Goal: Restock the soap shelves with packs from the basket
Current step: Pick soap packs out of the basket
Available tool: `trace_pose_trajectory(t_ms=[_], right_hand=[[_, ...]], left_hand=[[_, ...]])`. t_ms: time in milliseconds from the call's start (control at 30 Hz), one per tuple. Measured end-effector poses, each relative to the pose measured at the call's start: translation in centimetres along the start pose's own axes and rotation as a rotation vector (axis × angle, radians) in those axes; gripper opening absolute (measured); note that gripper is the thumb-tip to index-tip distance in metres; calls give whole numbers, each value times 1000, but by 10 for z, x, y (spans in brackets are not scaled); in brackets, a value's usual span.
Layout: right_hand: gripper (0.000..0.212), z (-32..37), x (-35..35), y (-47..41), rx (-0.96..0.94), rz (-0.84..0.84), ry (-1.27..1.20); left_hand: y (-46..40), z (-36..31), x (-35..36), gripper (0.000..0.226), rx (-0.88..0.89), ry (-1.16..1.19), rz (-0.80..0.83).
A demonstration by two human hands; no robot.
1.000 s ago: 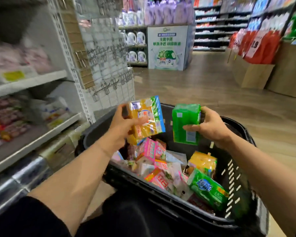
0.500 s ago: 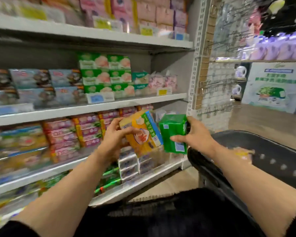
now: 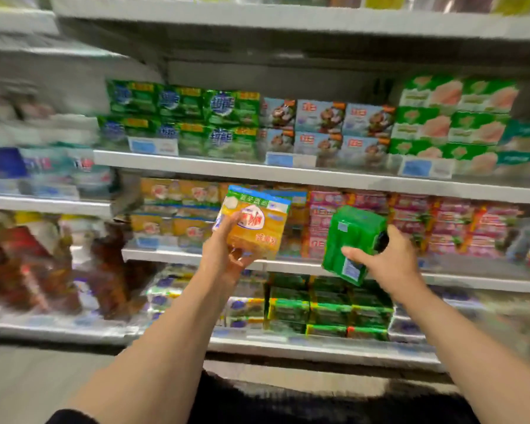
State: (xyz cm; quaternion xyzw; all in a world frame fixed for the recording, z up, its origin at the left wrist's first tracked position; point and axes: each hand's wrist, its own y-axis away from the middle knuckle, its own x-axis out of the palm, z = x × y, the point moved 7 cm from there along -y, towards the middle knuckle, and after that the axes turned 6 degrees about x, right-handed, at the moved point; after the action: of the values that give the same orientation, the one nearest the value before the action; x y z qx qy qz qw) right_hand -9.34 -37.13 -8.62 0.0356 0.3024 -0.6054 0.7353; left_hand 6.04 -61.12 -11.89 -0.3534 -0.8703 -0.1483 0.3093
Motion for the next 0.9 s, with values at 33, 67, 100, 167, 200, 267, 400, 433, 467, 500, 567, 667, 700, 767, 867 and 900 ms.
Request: trace_pose_trajectory(t_ms=[33, 67, 100, 167, 200, 267, 400, 433, 467, 500, 567, 667, 700, 767, 867, 900], right_hand=[[57, 4, 11, -1, -8, 0, -34], [56, 9, 21, -2, -17, -2, -65], [54, 15, 29, -3, -28, -4, -87], [50, 26, 44, -6, -60, -6, -118], [50, 29, 52, -8, -69, -1, -136], [52, 30, 69, -13, -61, 21, -178], [54, 35, 95, -25, -66, 60, -172], [54, 38, 100, -28, -74, 72, -174], [53, 40, 103, -30, -86, 83, -175], [53, 43, 106, -32, -101, 92, -174], [52, 45, 111, -37, -117, 104, -180], [52, 45, 116, -48, -137, 119, -216], [54, 43, 118, -52, -141, 120, -223], [57, 41, 122, -59, -169, 125, -223], [58, 40, 133, -67, -198, 164, -219], [59, 40, 137, -70, -207, 183, -225]], left_hand=[[-4, -5, -10, 11, 10, -6, -35], [-8, -9, -17, 13, 16, -8, -67], [-12, -11, -24, 16, 17, -7, -99], [-16, -14, -34, 25, 16, 5, -148], [-19, -14, -39, 30, 13, 8, -172], [-25, -15, -48, 35, 11, -3, -204], [-41, -22, -56, 73, 43, -49, -127], [-45, -24, -55, 73, 51, -67, -85], [-47, -26, -53, 65, 60, -74, -47], [-50, -28, -53, 54, 69, -68, -23], [-58, -31, -51, 36, 99, -44, -6], [-74, -34, -50, 39, 163, -49, -16], [-80, -34, -51, 44, 191, -68, -26], [-94, -35, -54, 57, 245, -109, -31], [-111, -37, -55, 80, 267, -147, 31], [-115, -38, -55, 85, 262, -153, 58]])
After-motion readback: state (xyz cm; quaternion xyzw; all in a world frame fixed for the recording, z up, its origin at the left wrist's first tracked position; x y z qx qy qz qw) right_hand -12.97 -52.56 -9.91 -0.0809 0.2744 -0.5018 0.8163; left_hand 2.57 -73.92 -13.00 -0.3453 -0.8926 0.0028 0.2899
